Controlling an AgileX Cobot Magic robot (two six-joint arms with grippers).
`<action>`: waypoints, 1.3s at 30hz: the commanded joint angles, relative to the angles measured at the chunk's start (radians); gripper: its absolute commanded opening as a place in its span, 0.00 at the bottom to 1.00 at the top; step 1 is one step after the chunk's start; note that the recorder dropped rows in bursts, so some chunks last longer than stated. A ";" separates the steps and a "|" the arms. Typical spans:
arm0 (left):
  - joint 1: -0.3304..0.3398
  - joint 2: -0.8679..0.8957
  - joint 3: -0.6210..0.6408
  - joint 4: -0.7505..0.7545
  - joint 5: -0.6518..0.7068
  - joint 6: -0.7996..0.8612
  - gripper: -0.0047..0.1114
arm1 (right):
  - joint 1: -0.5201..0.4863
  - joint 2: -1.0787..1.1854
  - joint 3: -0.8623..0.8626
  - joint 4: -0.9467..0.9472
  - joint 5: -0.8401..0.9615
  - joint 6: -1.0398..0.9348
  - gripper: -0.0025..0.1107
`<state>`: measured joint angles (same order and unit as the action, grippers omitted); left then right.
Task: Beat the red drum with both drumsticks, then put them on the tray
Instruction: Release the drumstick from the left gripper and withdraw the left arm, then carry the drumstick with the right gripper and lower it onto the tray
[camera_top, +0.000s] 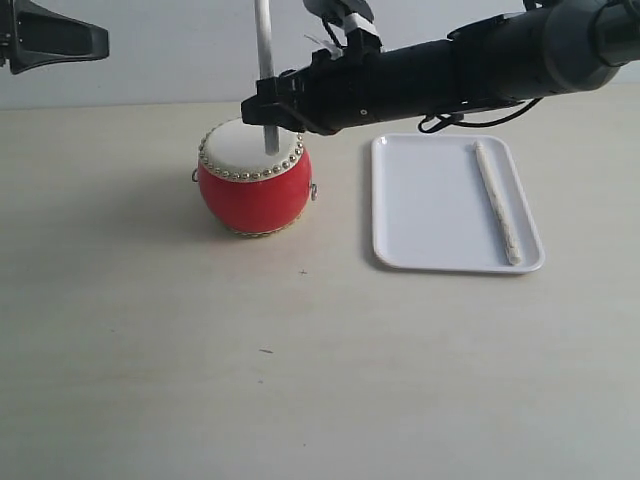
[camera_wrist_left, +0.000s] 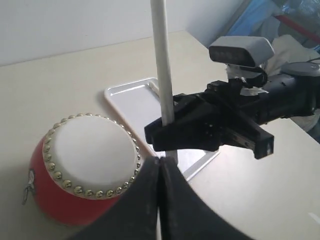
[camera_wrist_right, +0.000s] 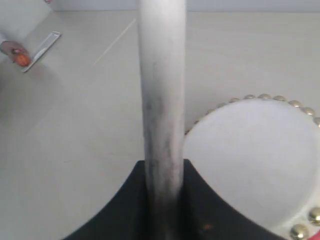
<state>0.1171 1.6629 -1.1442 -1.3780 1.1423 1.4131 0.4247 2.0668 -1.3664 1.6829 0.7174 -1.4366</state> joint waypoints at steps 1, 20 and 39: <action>0.003 -0.011 0.008 0.022 -0.096 -0.041 0.04 | -0.032 -0.013 0.001 -0.074 -0.082 0.099 0.02; 0.003 -0.238 0.168 0.095 -0.600 -0.140 0.04 | -0.159 -0.187 0.001 -0.849 -0.056 0.848 0.02; 0.003 -0.253 0.172 0.082 -0.526 -0.140 0.04 | -0.157 -0.121 0.001 -1.331 0.052 1.472 0.02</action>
<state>0.1171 1.4172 -0.9741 -1.2850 0.6040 1.2796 0.2709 1.9154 -1.3664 0.3917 0.7653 -0.0077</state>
